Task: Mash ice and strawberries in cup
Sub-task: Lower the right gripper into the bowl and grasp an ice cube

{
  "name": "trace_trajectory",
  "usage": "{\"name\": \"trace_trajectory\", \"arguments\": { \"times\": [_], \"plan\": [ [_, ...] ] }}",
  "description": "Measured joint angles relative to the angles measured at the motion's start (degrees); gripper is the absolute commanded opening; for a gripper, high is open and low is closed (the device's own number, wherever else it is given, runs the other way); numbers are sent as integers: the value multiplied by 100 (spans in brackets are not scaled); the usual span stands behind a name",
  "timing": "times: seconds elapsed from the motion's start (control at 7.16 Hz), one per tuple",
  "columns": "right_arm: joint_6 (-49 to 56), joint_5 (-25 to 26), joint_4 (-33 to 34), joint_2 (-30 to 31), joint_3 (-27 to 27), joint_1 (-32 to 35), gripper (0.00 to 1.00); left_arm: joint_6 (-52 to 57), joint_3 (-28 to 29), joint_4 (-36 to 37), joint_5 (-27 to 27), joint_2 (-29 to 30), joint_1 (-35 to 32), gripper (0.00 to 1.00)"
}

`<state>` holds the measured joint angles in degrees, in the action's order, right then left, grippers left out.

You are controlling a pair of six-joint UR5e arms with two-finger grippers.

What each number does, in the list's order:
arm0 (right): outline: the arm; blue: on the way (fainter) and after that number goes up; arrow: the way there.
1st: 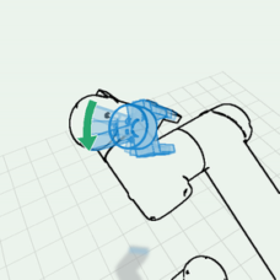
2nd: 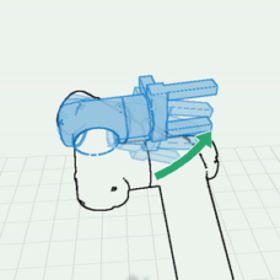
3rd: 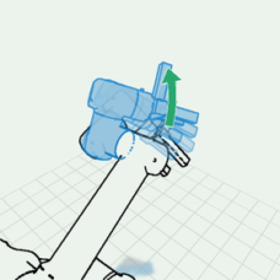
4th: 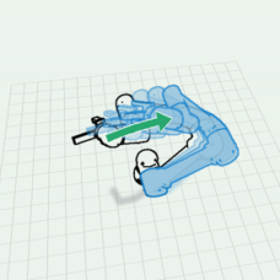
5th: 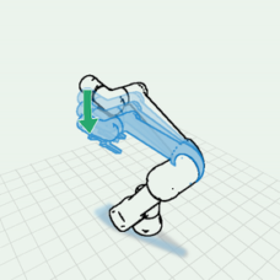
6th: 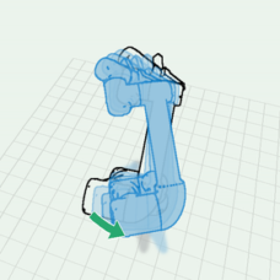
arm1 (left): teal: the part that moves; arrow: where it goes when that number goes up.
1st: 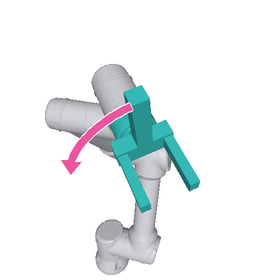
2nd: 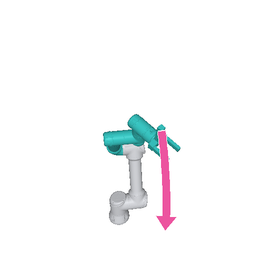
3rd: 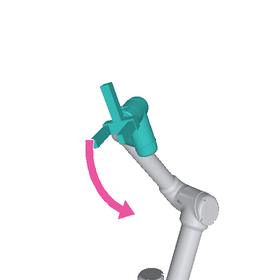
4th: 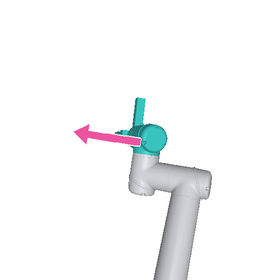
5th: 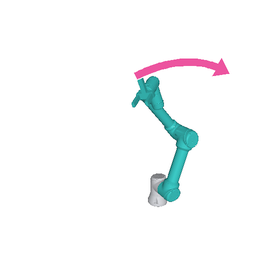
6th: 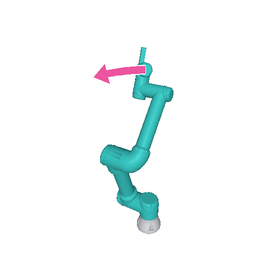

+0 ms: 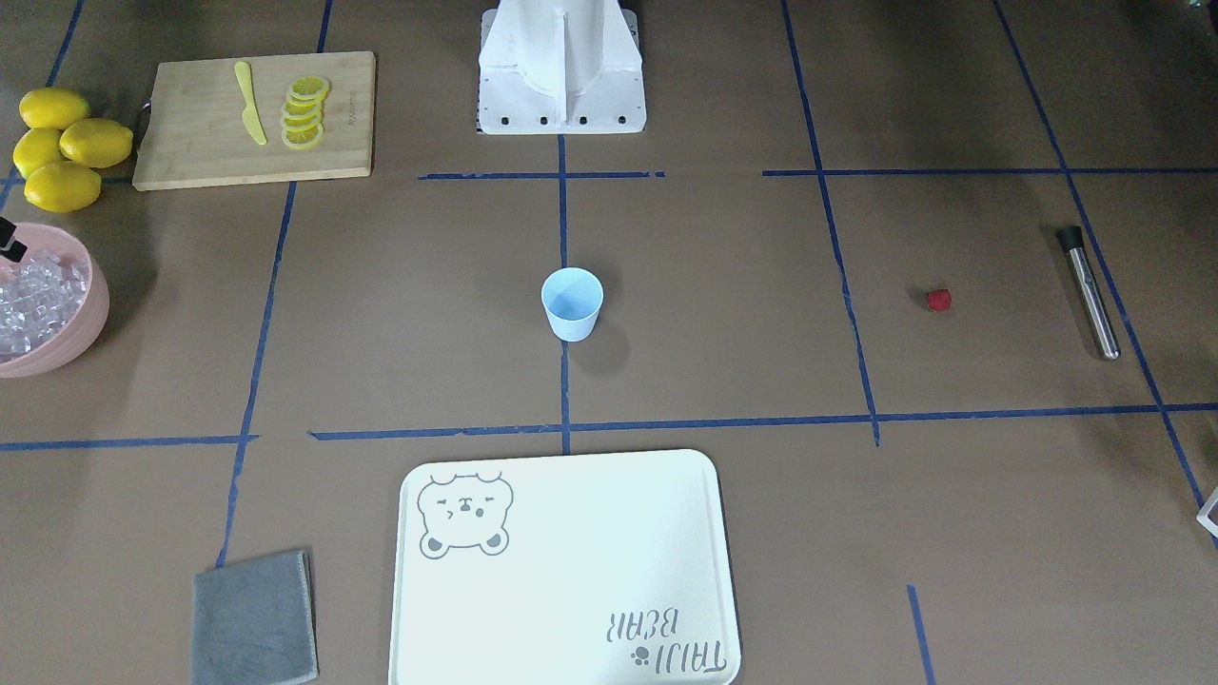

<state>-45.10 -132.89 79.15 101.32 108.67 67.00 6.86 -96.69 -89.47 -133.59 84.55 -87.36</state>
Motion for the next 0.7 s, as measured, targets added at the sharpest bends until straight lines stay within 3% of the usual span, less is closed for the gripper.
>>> {"name": "trace_trajectory", "arguments": {
  "times": [0.7],
  "plan": [
    [-781, 161, -46, -31, -245, -348, 85, -9, -23, -7, 0, 0, 0, 100]
  ]
}}
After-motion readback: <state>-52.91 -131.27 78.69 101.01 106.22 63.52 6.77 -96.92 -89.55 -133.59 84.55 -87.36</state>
